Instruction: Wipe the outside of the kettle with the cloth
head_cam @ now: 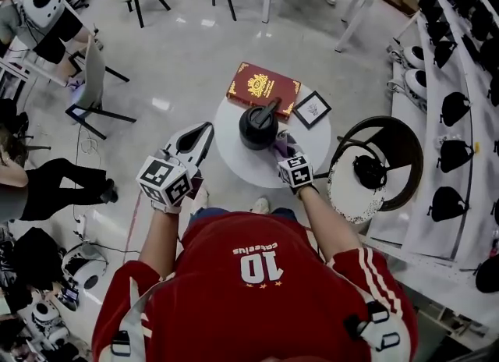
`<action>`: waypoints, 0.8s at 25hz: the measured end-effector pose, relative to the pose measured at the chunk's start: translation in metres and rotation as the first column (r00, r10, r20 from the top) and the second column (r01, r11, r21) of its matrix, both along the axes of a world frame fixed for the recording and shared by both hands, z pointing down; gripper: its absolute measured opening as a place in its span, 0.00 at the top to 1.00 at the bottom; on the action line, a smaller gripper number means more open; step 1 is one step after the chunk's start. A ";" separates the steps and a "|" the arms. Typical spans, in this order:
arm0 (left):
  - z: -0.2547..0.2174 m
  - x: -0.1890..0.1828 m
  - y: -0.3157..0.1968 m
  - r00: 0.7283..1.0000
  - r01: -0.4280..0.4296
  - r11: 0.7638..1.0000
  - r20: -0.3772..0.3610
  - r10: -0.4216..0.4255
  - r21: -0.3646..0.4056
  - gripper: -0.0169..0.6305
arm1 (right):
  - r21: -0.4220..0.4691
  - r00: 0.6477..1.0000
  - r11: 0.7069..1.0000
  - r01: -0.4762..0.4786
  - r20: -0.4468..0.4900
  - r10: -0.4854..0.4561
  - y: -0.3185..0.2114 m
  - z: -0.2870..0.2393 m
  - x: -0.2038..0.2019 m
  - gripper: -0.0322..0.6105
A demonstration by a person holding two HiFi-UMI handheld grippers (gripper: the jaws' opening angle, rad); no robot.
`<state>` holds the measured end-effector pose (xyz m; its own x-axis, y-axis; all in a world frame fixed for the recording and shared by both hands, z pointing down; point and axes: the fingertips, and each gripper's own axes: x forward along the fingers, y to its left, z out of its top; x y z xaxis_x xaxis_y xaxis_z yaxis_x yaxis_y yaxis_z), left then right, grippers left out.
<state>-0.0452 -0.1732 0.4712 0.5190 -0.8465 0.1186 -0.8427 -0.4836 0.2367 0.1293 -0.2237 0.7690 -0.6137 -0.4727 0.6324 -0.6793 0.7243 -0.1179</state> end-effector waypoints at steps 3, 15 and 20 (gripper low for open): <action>-0.003 -0.004 -0.001 1.000 -0.028 1.000 0.003 0.028 -0.004 0.96 | -0.002 1.000 1.000 -0.026 0.002 0.026 0.006 -0.001 -0.004 0.88; -0.014 -0.041 -0.014 0.991 -0.130 0.992 0.007 0.130 -0.001 0.96 | -0.015 0.981 0.981 -0.196 -0.003 0.196 0.018 -0.003 -0.017 0.88; -0.013 -0.055 -0.020 0.986 -0.169 0.986 -0.003 0.169 -0.001 0.96 | -0.020 0.970 0.970 -0.244 -0.010 0.244 0.024 -0.003 -0.025 0.88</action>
